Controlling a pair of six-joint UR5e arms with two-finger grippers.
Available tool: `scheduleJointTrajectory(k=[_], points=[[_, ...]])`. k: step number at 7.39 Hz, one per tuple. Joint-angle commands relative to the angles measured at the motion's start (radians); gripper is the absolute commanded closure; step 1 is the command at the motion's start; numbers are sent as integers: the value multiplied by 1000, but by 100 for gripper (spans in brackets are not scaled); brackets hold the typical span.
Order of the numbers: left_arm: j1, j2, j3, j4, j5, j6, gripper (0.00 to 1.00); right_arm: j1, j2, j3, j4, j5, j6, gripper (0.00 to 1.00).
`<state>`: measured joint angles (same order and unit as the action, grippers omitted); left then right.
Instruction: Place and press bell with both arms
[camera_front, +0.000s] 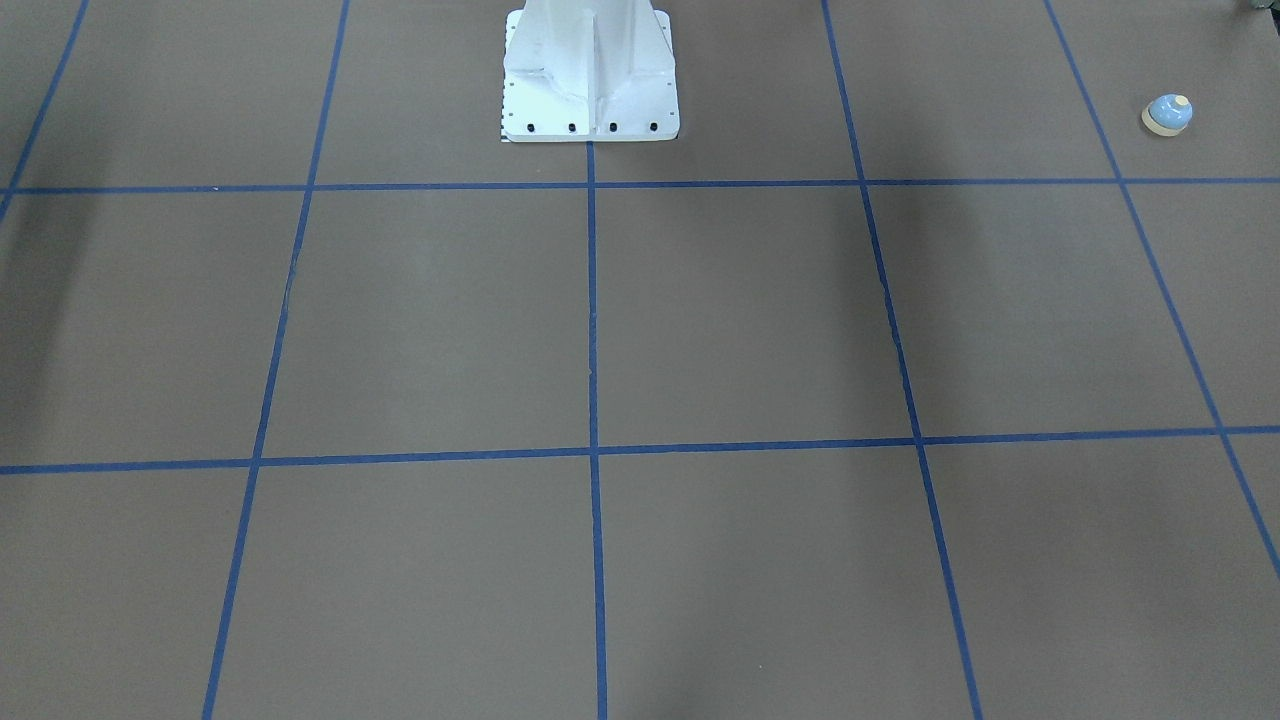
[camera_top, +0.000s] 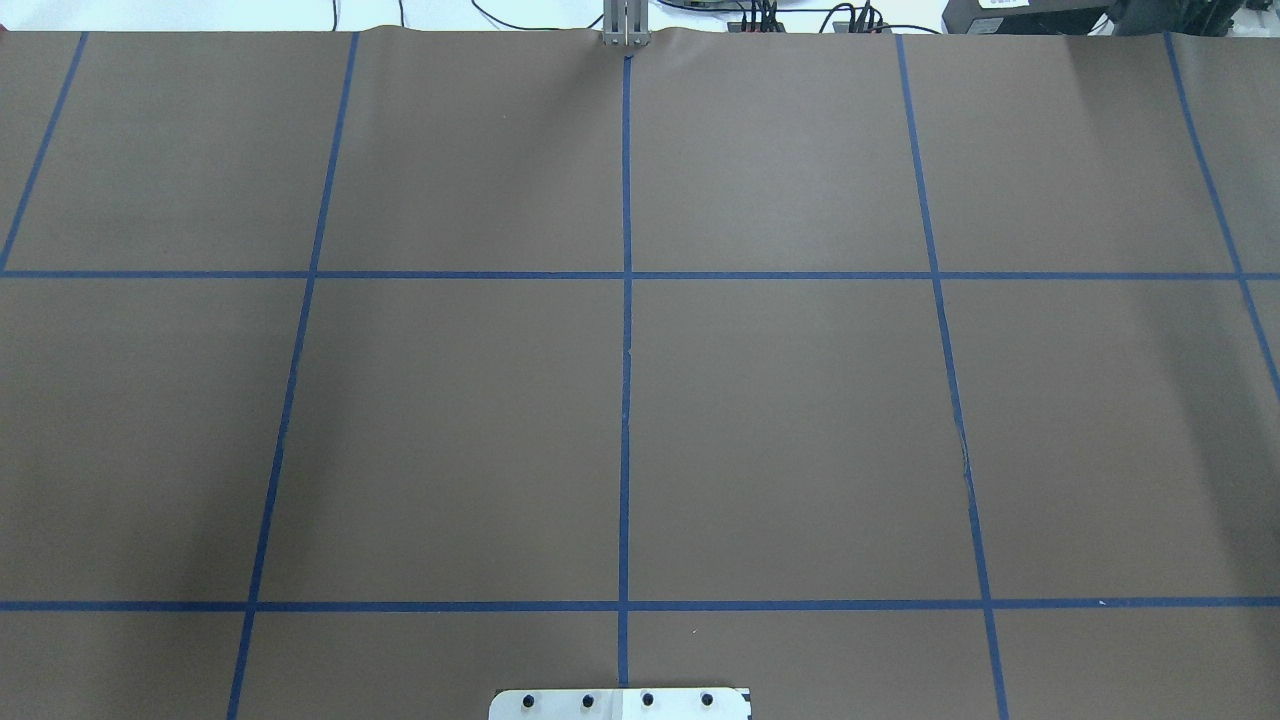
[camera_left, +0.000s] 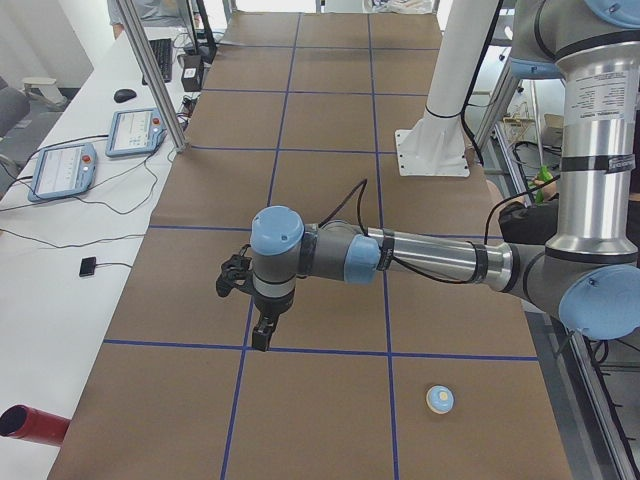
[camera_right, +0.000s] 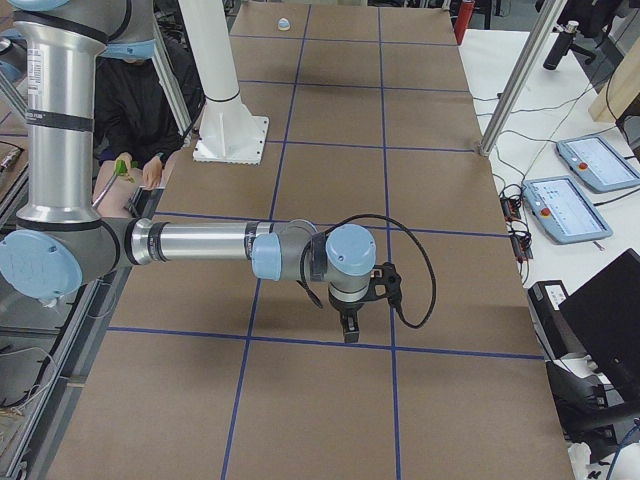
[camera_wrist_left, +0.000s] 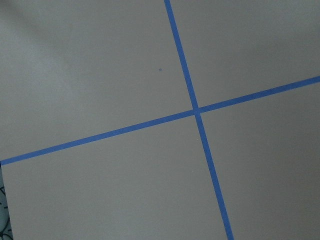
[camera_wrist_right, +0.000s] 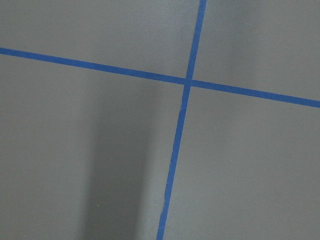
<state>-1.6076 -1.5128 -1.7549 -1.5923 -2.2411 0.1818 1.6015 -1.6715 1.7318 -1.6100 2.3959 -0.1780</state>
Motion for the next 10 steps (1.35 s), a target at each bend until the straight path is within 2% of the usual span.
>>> scheduleJointTrajectory(k=[1,4,5,7,8,10], points=[[0,-3,0,0,0,4,0,0,12,2,-2,-3,0,0],[-14,-6,-37,49,0,-16,0,0,10,0,-1,0,0,0],[-26,-9,-131,169,21,-16,0,0,12,2,-1,2,0,0],[-23,-4,-394,453,154,-39,0,0,10,2,-2,2,0,0],[-20,0,-476,507,159,-129,0,0,9,2,-2,2,0,0],[58,5,-582,572,201,-331,0,0,9,2,-2,3,2,0]])
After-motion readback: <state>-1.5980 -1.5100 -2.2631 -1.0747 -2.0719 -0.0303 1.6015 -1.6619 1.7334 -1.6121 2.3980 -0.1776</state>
